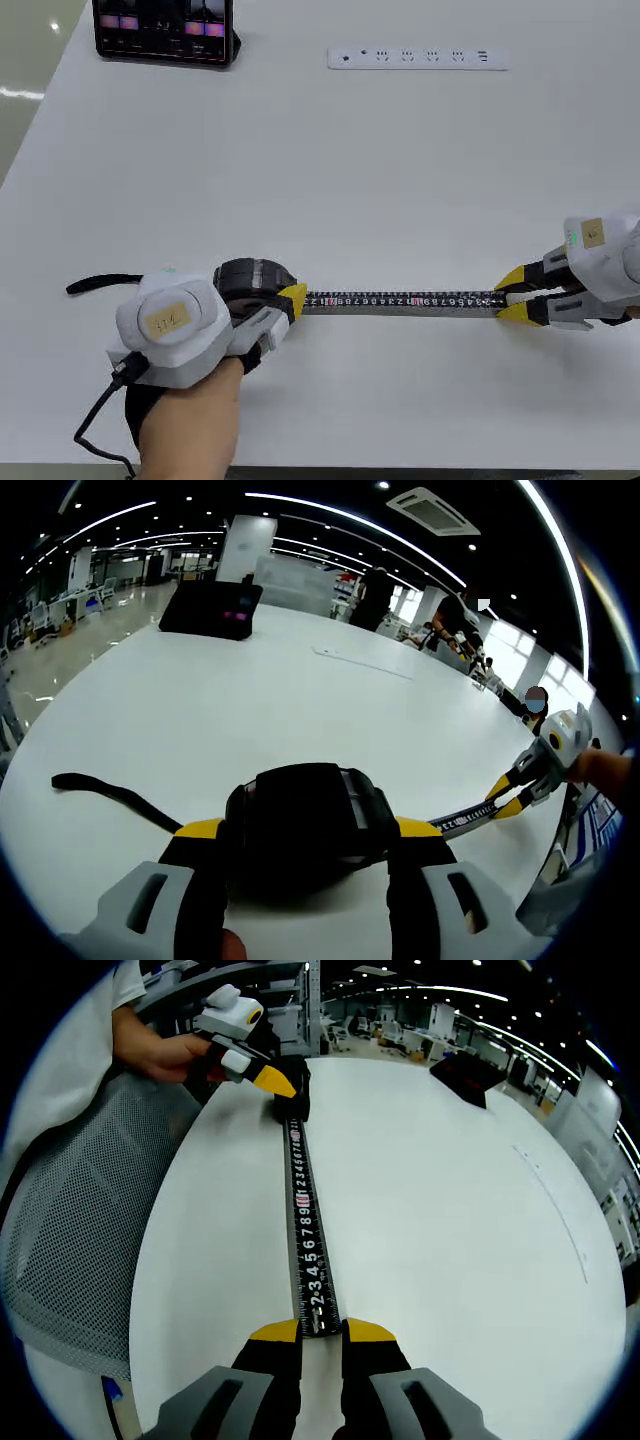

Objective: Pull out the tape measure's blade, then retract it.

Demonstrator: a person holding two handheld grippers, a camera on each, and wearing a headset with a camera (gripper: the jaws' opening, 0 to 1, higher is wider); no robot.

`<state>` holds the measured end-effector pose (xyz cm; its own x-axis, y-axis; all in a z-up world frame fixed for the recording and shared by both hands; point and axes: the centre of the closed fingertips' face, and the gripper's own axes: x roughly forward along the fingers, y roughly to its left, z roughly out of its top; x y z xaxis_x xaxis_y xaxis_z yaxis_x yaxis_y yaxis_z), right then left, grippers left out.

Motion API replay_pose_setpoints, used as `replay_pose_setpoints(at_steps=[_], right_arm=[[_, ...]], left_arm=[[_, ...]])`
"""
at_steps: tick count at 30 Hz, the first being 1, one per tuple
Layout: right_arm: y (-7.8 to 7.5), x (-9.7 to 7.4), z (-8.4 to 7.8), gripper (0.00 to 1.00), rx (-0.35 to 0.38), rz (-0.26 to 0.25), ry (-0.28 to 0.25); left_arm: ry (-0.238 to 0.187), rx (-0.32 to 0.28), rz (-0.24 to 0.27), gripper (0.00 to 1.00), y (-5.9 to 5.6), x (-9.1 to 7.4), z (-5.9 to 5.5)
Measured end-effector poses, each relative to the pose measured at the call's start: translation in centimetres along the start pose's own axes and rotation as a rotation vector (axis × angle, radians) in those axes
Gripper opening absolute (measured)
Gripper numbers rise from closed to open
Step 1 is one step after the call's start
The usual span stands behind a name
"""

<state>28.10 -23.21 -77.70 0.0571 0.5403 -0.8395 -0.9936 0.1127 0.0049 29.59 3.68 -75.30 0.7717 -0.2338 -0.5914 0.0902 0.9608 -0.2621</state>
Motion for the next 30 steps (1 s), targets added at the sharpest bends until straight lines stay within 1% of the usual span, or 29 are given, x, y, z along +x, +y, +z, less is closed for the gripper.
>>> replay_pose_setpoints(at_steps=[5,15,18,25,28,30], right_arm=[[0.0,0.0,0.0,0.11,0.0,-0.002,0.003],[-0.1,0.0,0.0,0.1,0.001,-0.003,0.01],[-0.1,0.0,0.0,0.1,-0.008,-0.003,0.021],[-0.1,-0.1,0.1,0.1,-0.001,0.001,0.021],[-0.3,-0.1,1.1,0.1,0.014,0.003,-0.012],[-0.3,0.0,1.5,0.1,0.014,0.006,-0.018]], left_arm=[[0.004,0.016,-0.002,0.6,0.0,0.0,0.0],[0.021,0.027,-0.005,0.58,0.0,-0.1,-0.1],[0.023,0.026,-0.008,0.58,0.0,-0.1,-0.1],[0.021,0.022,-0.011,0.58,0.1,0.0,-0.1],[0.02,0.019,-0.016,0.58,0.1,0.0,-0.1],[0.021,0.018,-0.017,0.58,0.1,0.0,0.0]])
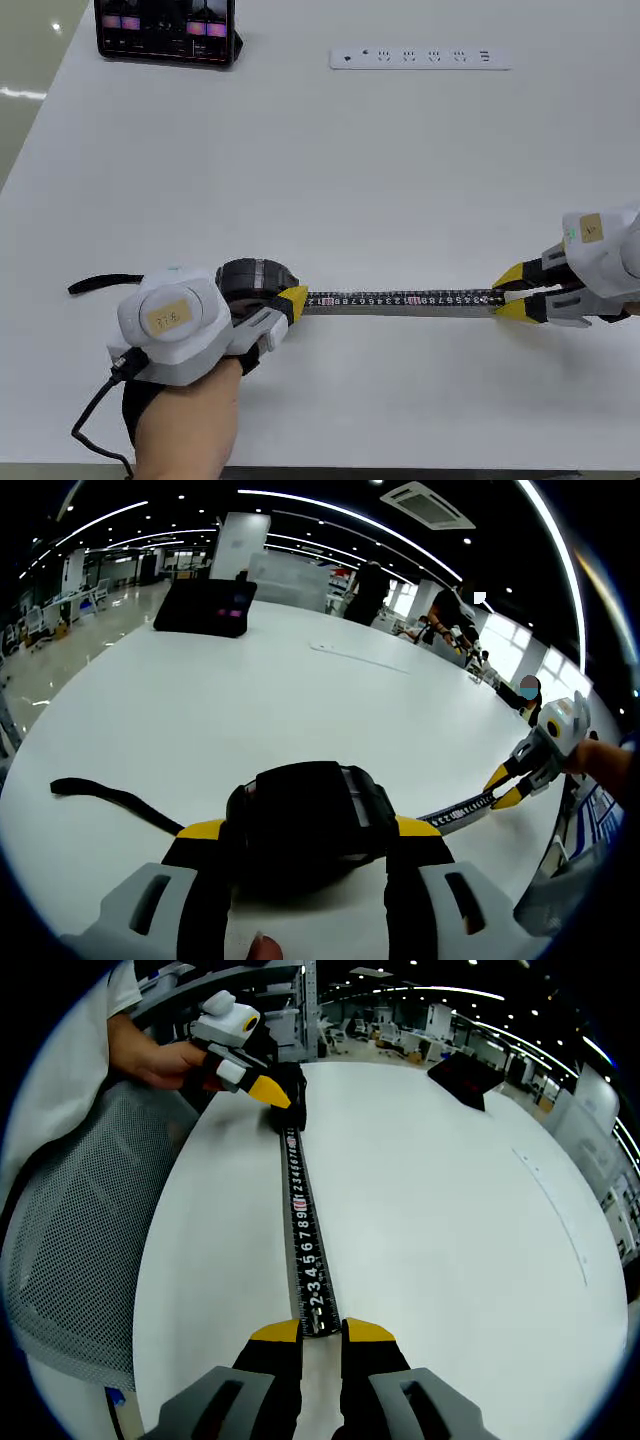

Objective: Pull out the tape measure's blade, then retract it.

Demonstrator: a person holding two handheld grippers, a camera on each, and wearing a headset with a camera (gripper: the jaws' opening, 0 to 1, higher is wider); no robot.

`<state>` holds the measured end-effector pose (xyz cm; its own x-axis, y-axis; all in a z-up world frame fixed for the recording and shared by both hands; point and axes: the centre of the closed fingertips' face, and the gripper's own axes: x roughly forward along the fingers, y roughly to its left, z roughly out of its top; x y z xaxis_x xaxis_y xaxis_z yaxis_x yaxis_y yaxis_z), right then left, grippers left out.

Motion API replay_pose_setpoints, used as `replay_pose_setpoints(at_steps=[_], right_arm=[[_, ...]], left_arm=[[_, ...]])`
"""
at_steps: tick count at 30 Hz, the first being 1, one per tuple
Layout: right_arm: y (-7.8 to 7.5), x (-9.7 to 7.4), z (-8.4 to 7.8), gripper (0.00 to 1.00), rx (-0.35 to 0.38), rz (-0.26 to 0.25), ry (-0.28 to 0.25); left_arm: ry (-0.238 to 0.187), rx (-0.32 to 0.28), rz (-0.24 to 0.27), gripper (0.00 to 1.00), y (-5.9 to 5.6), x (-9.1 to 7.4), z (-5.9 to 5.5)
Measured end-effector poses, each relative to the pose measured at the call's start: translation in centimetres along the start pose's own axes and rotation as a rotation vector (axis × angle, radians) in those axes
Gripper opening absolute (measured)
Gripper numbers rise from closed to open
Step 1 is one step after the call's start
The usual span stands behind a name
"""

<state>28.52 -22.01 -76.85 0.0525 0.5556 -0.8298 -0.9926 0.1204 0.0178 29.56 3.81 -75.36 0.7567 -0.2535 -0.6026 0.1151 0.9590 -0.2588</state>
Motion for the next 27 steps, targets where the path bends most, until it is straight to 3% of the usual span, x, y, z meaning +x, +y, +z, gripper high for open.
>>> replay_pose_setpoints(at_steps=[13,27], right_arm=[[0.3,1.5,2.4,0.1,-0.017,0.028,-0.031],[0.7,2.9,3.9,0.1,-0.017,0.048,-0.058]], left_arm=[[0.0,-0.006,-0.006,0.58,0.0,0.0,0.0],[-0.002,-0.015,-0.011,0.58,-0.2,-0.1,-0.1]])
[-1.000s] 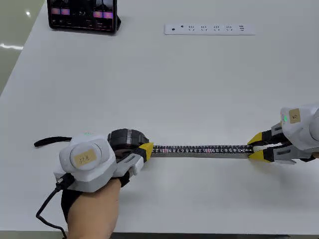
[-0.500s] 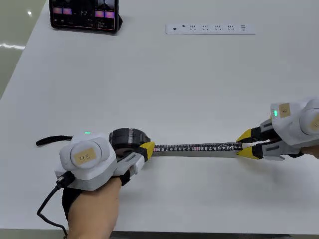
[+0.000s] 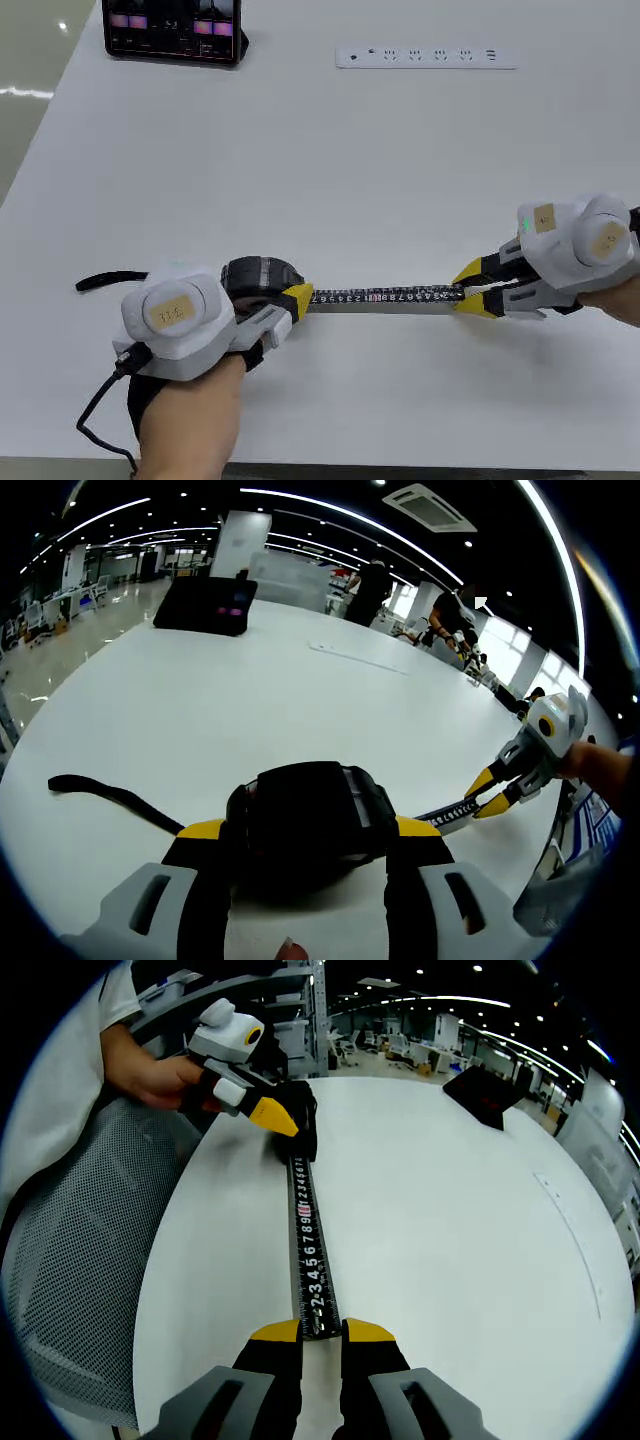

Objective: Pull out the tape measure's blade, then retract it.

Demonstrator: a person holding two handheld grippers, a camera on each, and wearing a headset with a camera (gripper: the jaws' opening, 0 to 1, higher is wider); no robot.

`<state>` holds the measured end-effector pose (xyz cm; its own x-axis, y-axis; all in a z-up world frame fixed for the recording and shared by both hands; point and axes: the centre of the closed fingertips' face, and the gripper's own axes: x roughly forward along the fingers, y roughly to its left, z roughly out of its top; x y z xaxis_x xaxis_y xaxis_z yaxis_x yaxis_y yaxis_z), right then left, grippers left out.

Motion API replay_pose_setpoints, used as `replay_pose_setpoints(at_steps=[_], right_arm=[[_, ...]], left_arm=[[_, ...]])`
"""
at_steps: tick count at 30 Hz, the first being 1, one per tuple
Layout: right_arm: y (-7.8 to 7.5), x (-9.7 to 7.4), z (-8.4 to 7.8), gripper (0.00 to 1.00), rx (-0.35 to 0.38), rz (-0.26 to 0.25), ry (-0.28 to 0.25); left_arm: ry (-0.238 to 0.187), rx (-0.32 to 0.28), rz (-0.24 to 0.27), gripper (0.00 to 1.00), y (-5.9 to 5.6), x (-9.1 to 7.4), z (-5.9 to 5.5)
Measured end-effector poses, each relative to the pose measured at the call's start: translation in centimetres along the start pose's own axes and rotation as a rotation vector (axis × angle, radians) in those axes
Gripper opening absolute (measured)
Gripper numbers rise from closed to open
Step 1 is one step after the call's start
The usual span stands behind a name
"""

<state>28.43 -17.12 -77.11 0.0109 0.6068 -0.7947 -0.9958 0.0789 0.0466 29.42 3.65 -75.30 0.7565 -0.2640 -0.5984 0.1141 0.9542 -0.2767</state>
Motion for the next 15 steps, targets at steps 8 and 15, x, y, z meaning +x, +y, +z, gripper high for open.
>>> replay_pose_setpoints(at_steps=[8,15], right_arm=[[0.3,1.0,0.8,0.1,-0.001,0.013,-0.022],[0.4,1.8,1.8,0.1,-0.001,0.018,-0.042]], left_arm=[[-0.006,-0.013,-0.009,0.58,0.0,0.0,0.0],[-0.013,-0.028,-0.018,0.58,0.2,0.0,0.0]])
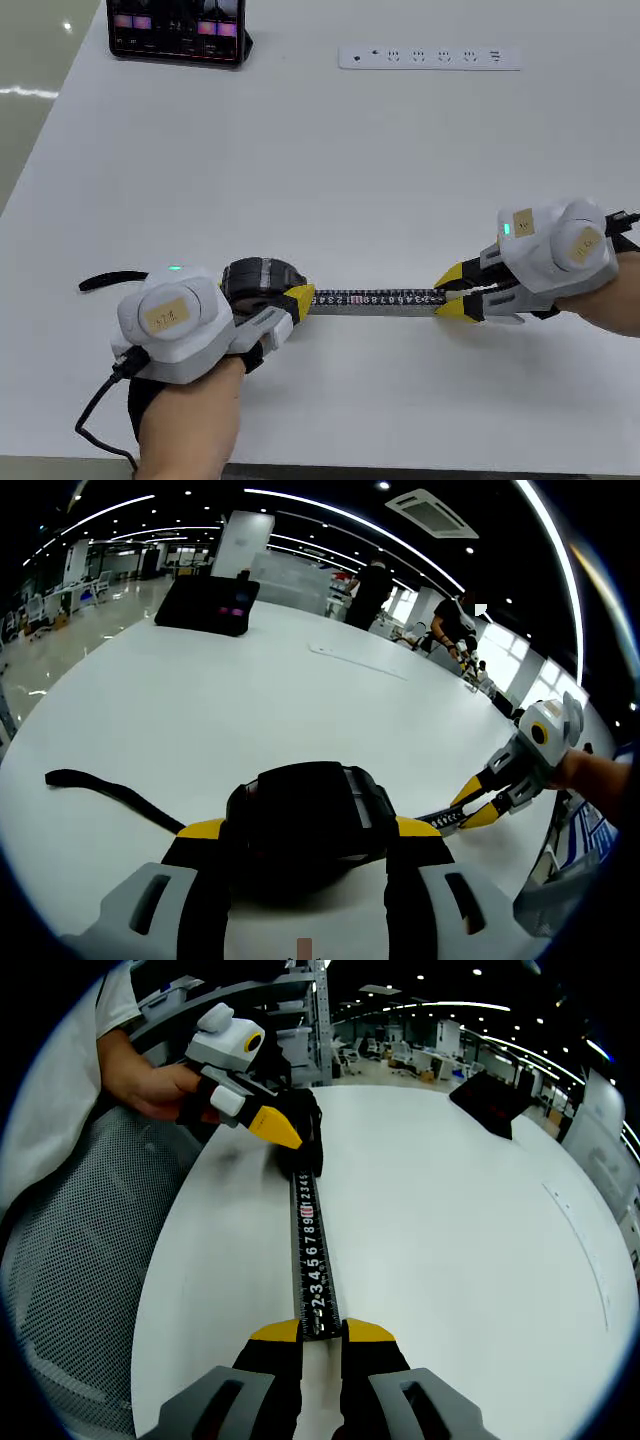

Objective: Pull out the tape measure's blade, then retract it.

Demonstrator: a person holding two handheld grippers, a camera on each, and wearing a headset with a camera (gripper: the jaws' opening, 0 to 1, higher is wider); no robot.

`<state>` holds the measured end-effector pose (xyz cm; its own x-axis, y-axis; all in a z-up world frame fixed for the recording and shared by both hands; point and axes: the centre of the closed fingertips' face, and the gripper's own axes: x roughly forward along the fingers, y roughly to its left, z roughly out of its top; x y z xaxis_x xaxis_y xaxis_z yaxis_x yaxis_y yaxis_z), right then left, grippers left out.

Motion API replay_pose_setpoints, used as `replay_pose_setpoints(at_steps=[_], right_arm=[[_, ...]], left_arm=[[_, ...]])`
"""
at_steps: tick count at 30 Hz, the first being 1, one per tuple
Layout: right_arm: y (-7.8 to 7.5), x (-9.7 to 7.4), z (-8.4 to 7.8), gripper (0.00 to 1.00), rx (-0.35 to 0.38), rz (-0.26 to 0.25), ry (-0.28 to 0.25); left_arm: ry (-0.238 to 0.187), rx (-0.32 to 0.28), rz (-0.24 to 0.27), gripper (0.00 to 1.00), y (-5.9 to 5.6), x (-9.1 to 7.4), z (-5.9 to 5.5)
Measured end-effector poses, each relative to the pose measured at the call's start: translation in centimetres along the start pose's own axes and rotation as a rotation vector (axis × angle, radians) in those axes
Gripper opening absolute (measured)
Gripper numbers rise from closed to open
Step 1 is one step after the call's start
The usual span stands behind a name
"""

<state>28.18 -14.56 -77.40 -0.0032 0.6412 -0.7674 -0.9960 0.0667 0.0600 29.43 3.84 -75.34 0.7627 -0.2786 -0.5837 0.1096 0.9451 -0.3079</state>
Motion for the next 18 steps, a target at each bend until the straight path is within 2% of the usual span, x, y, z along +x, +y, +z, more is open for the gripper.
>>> replay_pose_setpoints(at_steps=[18], right_arm=[[0.1,2.3,2.5,0.1,-0.012,0.02,-0.044]], left_arm=[[-0.003,-0.009,-0.015,0.58,0.0,0.0,0.0]])
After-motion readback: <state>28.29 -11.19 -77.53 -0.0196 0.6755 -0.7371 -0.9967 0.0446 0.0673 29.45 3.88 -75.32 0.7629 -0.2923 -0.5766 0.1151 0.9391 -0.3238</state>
